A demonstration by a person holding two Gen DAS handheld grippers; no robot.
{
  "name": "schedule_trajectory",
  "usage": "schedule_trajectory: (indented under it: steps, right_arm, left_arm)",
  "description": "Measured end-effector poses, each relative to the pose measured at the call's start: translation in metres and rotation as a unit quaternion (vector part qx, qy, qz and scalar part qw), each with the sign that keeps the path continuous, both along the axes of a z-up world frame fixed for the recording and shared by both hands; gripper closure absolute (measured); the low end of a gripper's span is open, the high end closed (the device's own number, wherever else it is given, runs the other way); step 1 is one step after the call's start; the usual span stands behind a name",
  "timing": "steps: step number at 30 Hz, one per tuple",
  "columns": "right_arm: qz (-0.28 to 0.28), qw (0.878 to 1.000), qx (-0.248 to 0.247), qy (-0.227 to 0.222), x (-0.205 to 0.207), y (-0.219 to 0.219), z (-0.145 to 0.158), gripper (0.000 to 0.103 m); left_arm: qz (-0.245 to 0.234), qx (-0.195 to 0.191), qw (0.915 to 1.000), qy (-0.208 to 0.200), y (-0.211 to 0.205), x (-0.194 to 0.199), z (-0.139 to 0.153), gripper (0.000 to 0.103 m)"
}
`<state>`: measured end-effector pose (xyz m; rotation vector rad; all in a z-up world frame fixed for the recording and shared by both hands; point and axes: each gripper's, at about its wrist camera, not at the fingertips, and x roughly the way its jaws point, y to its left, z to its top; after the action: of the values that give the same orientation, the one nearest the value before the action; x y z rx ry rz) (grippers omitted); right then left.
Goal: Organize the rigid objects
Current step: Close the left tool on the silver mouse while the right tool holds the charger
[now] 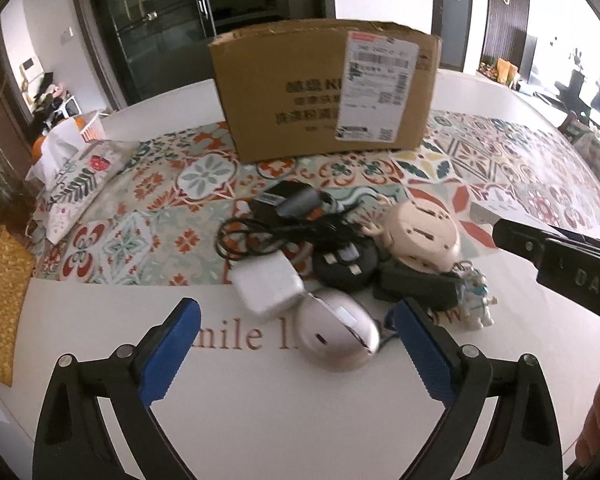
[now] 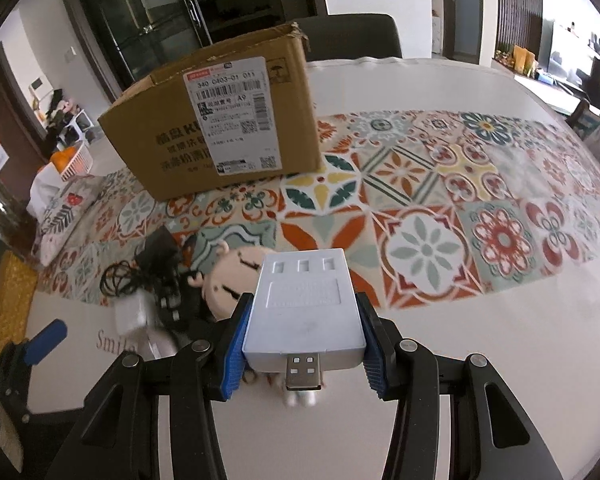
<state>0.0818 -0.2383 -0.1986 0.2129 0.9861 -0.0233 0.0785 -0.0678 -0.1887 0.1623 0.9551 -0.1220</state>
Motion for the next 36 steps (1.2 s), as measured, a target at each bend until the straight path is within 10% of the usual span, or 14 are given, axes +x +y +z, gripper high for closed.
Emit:
schedule_trajectory:
  steps: [36]
  right_arm:
    - [0.004, 0.999, -0.016, 0.030, -0.012, -0.004, -0.034, 0.054]
  left_arm:
    - [0.014, -0.038, 0.9983, 0.041, -0.009, 0.014, -0.057, 0.041]
